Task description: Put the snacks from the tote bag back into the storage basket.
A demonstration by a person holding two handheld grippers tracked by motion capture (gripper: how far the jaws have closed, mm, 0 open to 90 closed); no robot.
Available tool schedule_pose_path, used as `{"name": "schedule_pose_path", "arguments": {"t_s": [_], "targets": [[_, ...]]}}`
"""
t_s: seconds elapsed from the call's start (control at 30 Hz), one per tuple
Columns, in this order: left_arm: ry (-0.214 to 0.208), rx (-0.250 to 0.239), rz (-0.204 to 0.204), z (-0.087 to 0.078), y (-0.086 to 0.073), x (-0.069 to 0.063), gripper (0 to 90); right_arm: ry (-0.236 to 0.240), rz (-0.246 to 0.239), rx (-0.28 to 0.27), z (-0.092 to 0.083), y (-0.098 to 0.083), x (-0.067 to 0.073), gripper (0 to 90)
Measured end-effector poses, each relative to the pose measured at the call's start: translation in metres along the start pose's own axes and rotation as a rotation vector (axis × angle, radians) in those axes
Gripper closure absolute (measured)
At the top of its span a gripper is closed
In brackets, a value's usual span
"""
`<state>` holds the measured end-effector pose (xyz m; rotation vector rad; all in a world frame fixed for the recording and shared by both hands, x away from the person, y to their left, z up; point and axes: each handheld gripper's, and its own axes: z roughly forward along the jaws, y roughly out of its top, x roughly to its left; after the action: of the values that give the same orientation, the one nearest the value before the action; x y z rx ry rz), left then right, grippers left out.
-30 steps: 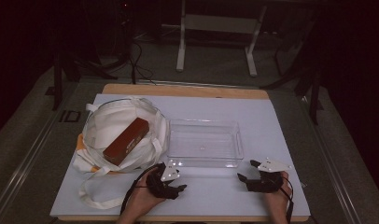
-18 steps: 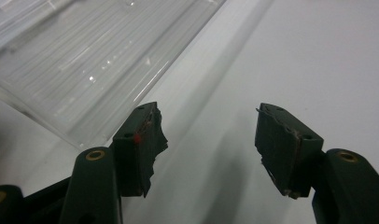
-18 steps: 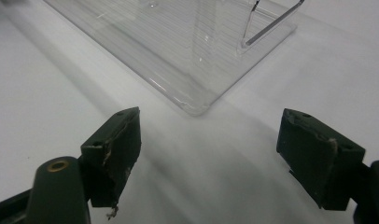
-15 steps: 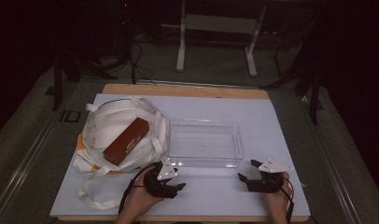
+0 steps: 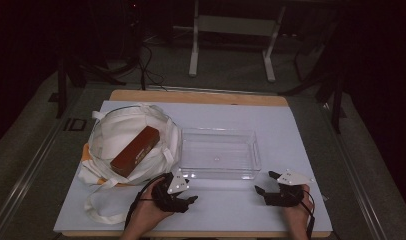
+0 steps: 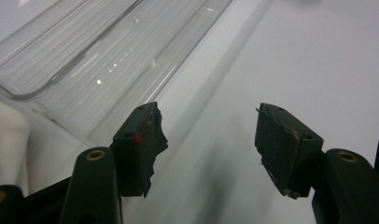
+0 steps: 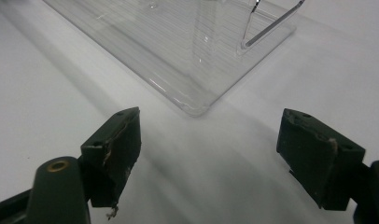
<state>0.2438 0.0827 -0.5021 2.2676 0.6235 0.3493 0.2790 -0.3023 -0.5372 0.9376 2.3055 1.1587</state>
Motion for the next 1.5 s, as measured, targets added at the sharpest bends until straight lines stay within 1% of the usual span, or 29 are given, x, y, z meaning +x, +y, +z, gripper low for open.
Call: {"name": "schedule_pose_path", "arguments": {"t_s": [0.13, 0.33, 0.53, 0.63, 0.83, 0.9, 1.0, 1.13, 1.2, 1.27, 1.5], "targets": [[0.006, 0.010, -0.003, -0.003, 0.000, 0.002, 40.2, 0.000, -0.002, 0.001, 0.000, 0.000, 0.000, 21.7], [0.014, 0.007, -0.013, -0.008, 0.000, 0.006, 40.0, 0.000, -0.003, -0.001, 0.000, 0.000, 0.000, 21.7], [0.023, 0.007, -0.007, -0.014, 0.002, 0.007, 39.8, -0.001, -0.005, 0.003, 0.000, 0.000, 0.001, 21.7], [0.029, 0.012, 0.005, -0.019, 0.004, 0.009, 39.9, -0.001, -0.005, 0.003, 0.000, 0.000, 0.001, 21.7], [0.040, 0.004, 0.011, -0.030, 0.008, 0.013, 39.9, -0.004, -0.002, 0.002, 0.000, 0.000, 0.000, 21.7], [0.044, 0.009, 0.021, -0.033, 0.009, 0.014, 39.9, -0.004, -0.002, 0.003, 0.000, 0.000, 0.000, 21.7], [0.038, 0.009, 0.030, -0.037, 0.011, 0.017, 39.7, -0.006, -0.003, 0.003, 0.000, 0.000, 0.001, 21.7], [0.036, 0.027, 0.035, -0.041, 0.014, 0.021, 39.7, -0.005, -0.003, 0.003, 0.000, 0.000, 0.001, 21.7], [0.031, 0.035, 0.037, -0.043, 0.014, 0.022, 39.6, -0.004, -0.002, 0.003, 0.000, 0.000, 0.000, 21.7], [0.036, 0.040, 0.036, -0.044, 0.015, 0.023, 39.6, -0.004, -0.003, 0.003, 0.000, 0.000, 0.001, 21.7], [0.027, 0.042, 0.040, -0.045, 0.014, 0.026, 39.7, -0.005, -0.008, 0.002, 0.000, 0.000, 0.001, 21.7]]}}
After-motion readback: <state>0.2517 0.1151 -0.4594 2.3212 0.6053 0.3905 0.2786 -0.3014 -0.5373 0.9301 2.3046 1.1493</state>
